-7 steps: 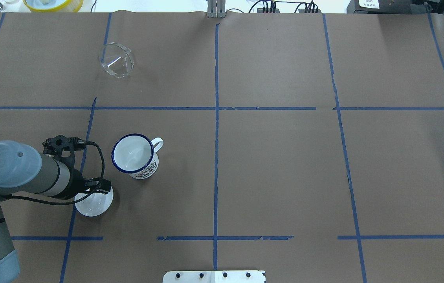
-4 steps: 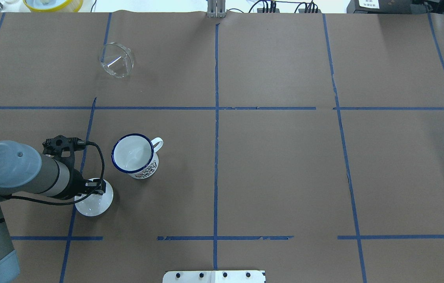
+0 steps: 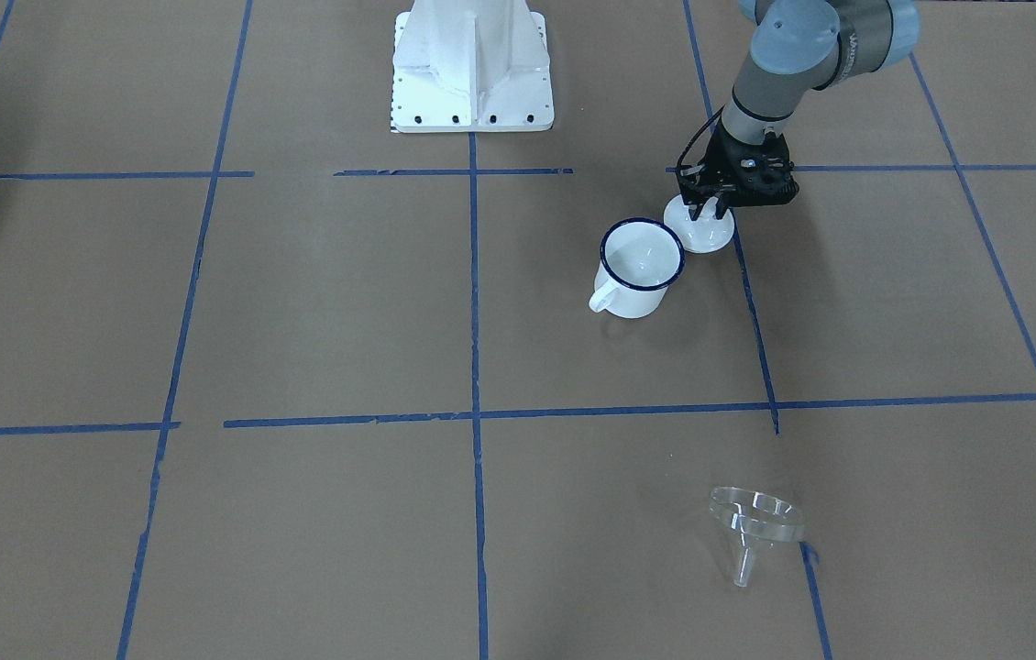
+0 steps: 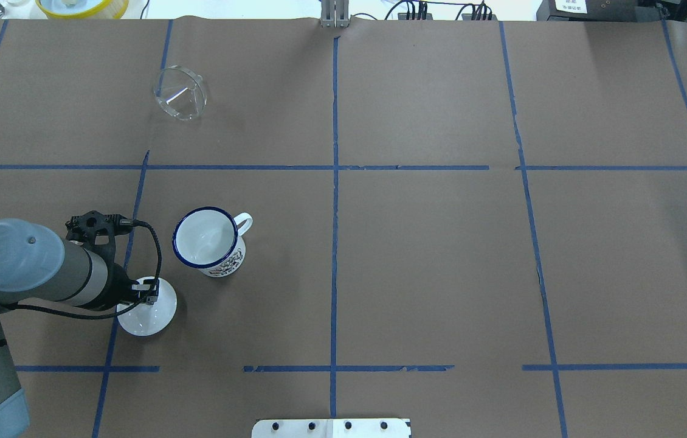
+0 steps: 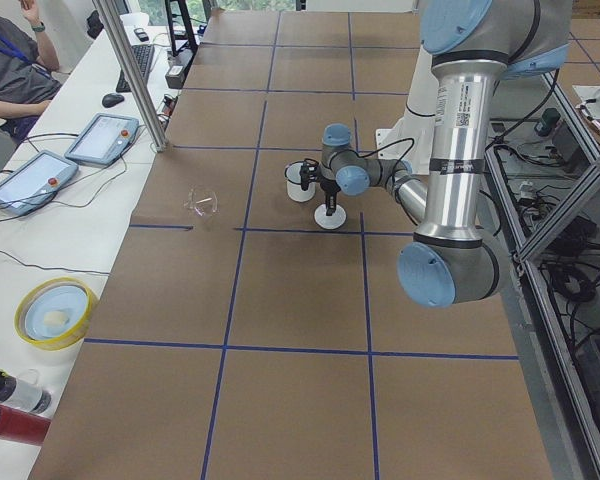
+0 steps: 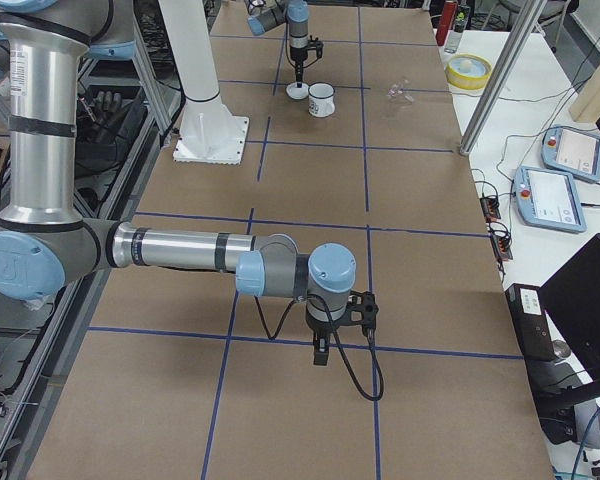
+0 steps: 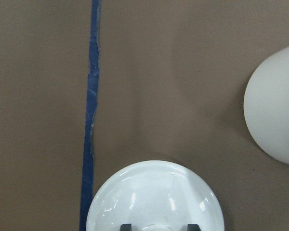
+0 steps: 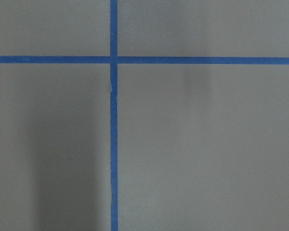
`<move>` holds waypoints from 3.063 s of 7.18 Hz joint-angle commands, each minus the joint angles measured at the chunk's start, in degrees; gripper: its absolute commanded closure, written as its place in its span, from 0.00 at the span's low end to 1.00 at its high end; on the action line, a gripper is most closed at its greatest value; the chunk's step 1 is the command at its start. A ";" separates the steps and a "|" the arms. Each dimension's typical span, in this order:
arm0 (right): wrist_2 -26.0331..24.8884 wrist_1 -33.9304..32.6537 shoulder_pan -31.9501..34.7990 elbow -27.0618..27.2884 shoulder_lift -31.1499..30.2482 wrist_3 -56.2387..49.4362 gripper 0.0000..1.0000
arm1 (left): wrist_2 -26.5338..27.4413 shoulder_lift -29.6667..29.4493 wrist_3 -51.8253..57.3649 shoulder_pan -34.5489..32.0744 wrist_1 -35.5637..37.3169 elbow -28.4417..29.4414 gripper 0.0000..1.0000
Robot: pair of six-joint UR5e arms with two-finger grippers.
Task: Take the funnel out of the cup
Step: 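Close the left gripper on the white bowl's knob, then lift the white bowl and carry it over the mug with the left gripper, then lower the white lid onto the mug opening with the left gripper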
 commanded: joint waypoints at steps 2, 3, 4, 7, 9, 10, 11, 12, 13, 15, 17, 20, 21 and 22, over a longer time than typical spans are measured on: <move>0.00 0.00 0.00 0.01 0.00 0.00 0.00 | -0.06 1.22 0.26 -0.71 0.16 -2.79 0.97; 0.00 0.00 0.00 0.01 0.00 0.00 0.00 | -0.06 4.45 1.92 -0.97 0.16 -6.29 0.98; 0.00 0.00 0.00 0.01 0.00 0.00 0.00 | -0.06 7.79 3.24 -2.97 0.16 -10.06 0.99; 0.00 0.00 0.00 -0.08 0.00 0.00 0.00 | -6.57 3.46 3.25 -9.84 13.02 -16.85 1.00; 0.00 0.00 0.00 0.00 0.00 0.00 0.00 | -6.66 -15.19 3.17 -10.90 27.51 -12.25 1.00; 0.00 0.00 0.00 0.01 0.00 0.00 0.00 | -6.66 -21.47 3.16 -10.82 30.11 -7.86 1.00; 0.00 0.00 0.00 0.01 0.00 0.00 0.00 | -6.57 -24.84 3.08 -10.82 30.05 -3.47 1.00; 0.00 0.00 0.00 0.01 0.00 0.00 0.00 | -6.57 -25.75 3.08 -10.82 29.87 -0.99 1.00; 0.00 0.00 0.00 0.01 0.00 0.00 0.00 | -6.57 -25.84 3.08 -10.82 29.70 0.08 1.00; 0.00 0.00 0.00 0.01 0.00 0.00 0.00 | -6.48 -25.75 2.99 -10.82 26.45 2.72 1.00; 0.00 0.00 0.00 0.00 0.00 0.00 0.00 | -6.48 -25.75 3.08 -10.82 26.35 2.90 1.00; 0.00 0.00 0.00 0.01 0.00 0.00 0.00 | -6.48 -25.58 3.08 -10.73 24.42 4.57 1.00; 0.00 0.00 0.00 0.01 0.00 0.00 0.00 | -6.48 -25.58 3.08 -10.73 24.42 4.58 1.00; 0.00 0.00 0.00 0.01 0.00 0.00 0.00 | -6.39 -25.32 3.08 -10.73 24.42 4.58 1.00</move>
